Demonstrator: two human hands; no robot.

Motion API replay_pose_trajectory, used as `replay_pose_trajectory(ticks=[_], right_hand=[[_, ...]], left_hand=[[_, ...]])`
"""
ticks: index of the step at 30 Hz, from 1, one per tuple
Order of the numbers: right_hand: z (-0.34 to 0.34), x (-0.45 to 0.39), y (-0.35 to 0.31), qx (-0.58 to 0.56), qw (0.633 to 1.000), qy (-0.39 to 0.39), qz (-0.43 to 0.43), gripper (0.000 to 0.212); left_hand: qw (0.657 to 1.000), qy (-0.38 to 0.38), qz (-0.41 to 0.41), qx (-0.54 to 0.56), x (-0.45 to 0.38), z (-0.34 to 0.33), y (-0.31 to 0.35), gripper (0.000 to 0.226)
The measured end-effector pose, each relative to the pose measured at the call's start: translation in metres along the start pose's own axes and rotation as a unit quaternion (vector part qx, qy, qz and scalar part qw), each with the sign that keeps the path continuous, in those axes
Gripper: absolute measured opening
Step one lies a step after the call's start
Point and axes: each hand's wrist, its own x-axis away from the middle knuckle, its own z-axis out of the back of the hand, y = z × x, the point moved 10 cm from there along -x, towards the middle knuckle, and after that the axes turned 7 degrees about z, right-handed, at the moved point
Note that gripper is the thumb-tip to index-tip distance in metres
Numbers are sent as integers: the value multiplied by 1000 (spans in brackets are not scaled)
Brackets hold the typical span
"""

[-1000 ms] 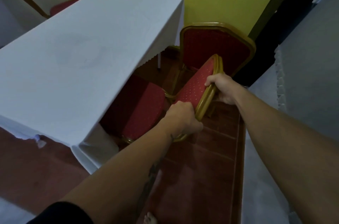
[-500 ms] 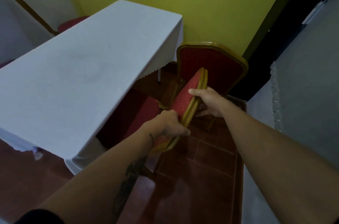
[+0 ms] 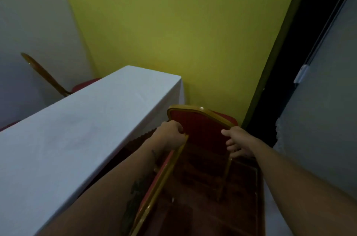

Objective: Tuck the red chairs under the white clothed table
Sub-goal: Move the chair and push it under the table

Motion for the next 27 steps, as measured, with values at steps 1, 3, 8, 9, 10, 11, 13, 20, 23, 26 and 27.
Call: replay_pose_trajectory(ticks=[1,3,8,9,10,11,13,20,23,26,27], right_hand=[[12,-11,0,21,1000,1,1,67],[32,-32,-1,75,997,-5,8,72],[57,-78,-19,170,984,-10,52,79],[56,-87,-19,193,979,-15,57,82],[55,-94,-19,211,976,-21,59,84],[52,-103,-18,225,972,-28,61,85],[43,-116,-16,255,963,-48,71,84],[17,-154,-11,337,930,-119,85,58],[14,-168,-10,328,930,-138,91,53],[11,-178,-11,322,928,-165,86,60],[10,-180,-13,326,926,-171,87,60]], left_hand=[[1000,7,4,-12,-10,0,9,35],[999,21,6,-29,-29,0,27,30],[998,37,12,-49,-74,-7,61,21],[998,42,17,-48,-84,-8,64,23],[998,46,17,-47,-94,-9,66,25],[998,50,14,-46,-105,-11,69,29],[997,48,1,-54,-128,-17,72,46],[981,-27,-35,-191,-211,-47,68,61],[965,-48,-49,-251,-238,-56,61,40],[959,-60,-69,-267,-254,-53,63,20],[957,-57,-70,-274,-258,-51,64,19]])
